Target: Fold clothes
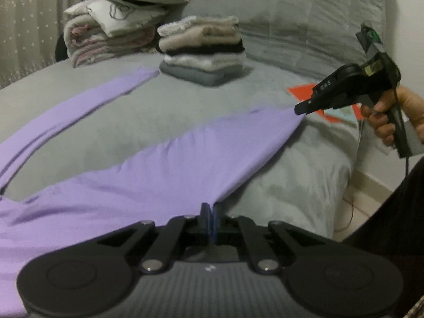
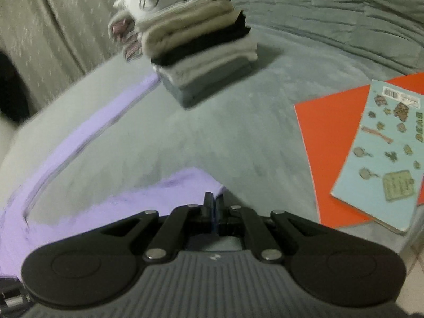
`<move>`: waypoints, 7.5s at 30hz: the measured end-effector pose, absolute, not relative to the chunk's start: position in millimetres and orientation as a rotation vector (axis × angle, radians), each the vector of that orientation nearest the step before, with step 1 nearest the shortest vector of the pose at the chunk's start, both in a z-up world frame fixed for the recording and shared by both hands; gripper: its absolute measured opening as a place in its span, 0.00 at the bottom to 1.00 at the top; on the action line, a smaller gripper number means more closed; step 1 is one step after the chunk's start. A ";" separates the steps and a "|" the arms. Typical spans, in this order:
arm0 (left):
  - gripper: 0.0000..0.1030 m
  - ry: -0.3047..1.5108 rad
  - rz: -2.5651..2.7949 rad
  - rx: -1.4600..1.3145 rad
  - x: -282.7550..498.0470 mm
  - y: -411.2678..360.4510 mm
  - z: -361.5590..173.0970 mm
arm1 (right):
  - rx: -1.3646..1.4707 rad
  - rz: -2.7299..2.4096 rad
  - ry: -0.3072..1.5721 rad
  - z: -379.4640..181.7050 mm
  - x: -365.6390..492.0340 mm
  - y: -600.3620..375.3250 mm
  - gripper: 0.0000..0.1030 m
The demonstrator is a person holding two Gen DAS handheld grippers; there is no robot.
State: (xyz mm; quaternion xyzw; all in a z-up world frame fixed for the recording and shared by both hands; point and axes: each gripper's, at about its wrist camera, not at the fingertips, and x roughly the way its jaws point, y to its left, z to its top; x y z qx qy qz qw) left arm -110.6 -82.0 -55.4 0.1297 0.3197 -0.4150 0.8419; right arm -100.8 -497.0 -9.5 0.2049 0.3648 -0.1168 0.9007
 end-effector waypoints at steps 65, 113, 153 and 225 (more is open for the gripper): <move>0.00 0.798 -0.112 -0.116 65.6 30.9 -49.3 | -0.013 0.427 0.694 -21.9 -6.3 -344.3 0.34; 0.36 0.713 0.279 -0.354 -58.0 255.3 -25.3 | -0.217 0.958 0.617 -11.2 -73.6 -190.2 0.40; 0.43 0.598 0.205 -0.034 -53.1 210.7 -18.2 | -0.191 0.847 0.650 -11.8 -38.1 -208.0 0.41; 0.00 0.453 -0.917 0.282 -163.8 -292.8 -57.5 | 0.159 0.179 0.752 -0.8 -65.8 -538.3 0.02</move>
